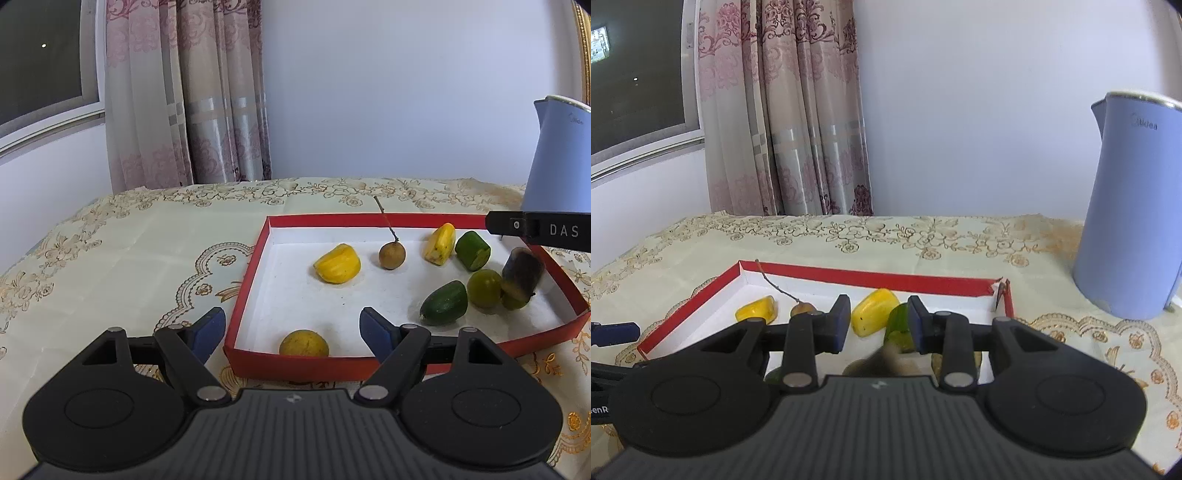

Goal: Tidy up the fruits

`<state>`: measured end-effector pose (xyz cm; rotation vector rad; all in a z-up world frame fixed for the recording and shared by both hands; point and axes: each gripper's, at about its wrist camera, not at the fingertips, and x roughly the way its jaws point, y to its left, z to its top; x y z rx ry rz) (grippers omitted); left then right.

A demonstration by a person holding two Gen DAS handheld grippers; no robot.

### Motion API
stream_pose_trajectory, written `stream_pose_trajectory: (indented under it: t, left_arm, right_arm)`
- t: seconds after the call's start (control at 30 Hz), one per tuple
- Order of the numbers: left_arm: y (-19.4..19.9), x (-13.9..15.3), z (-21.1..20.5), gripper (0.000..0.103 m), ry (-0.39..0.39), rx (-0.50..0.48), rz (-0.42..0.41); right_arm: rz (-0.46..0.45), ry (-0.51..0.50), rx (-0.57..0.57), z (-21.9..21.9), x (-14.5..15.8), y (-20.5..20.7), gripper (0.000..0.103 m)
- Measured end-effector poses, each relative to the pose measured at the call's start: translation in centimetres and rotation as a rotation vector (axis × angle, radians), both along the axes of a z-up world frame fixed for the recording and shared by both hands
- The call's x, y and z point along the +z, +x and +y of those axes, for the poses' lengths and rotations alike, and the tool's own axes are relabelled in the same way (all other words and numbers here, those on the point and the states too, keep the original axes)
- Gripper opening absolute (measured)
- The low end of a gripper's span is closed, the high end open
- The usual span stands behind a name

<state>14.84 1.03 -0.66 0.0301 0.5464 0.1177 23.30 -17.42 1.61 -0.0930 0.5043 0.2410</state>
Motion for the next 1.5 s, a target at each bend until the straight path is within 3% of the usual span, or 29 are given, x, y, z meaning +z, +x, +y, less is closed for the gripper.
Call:
stream_pose_trajectory:
  t: [0.7,0.83,0.93,1.07,1.1,1.27,1.4,1.5]
  left_arm:
    - [0.0,-0.2,0.2,0.080,0.000,0.008,0.011]
    - [-0.2,0.0,0.3,0.091,0.002,0.015,0.001]
    - [-0.3,0.3,0.4,0.094,0.003,0.017,-0.006]
    - [-0.4,0.4,0.8,0.096,-0.011,0.020,-0.011]
    - [-0.4,0.4,0.8,0.096,-0.015,0.019,-0.008]
    - [-0.7,0.5,0.4,0.096,-0.011,0.007,-0.011]
    - [-0.8,0.4,0.2,0.098,-0.009,-0.001,-0.007]
    - [-0.9,0.4,-0.2,0.099,-0.003,-0.010,-0.010]
  right_arm:
    - [-0.022,0.005,0.015,0.6,0.8,-0.7,0.032]
    - [-0.040,0.013,0.024,0.6,1.7,-1.2,0.032]
    - [-0.073,0.019,0.022,0.5,2.9,-2.0,0.047]
    - [-0.154,-0.008,0.016,0.2,4.9,-4.9,0.087]
    - [-0.165,-0.018,0.017,0.0,5.2,-5.8,0.091]
    - [-0.162,-0.041,-0.012,-1.8,5.3,-10.5,0.103]
    - [-0.092,0.143,-0.044,-4.2,3.8,-13.8,0.103]
    - [-0.025,0.202,-0.062,-4.7,1.7,-15.0,0.103]
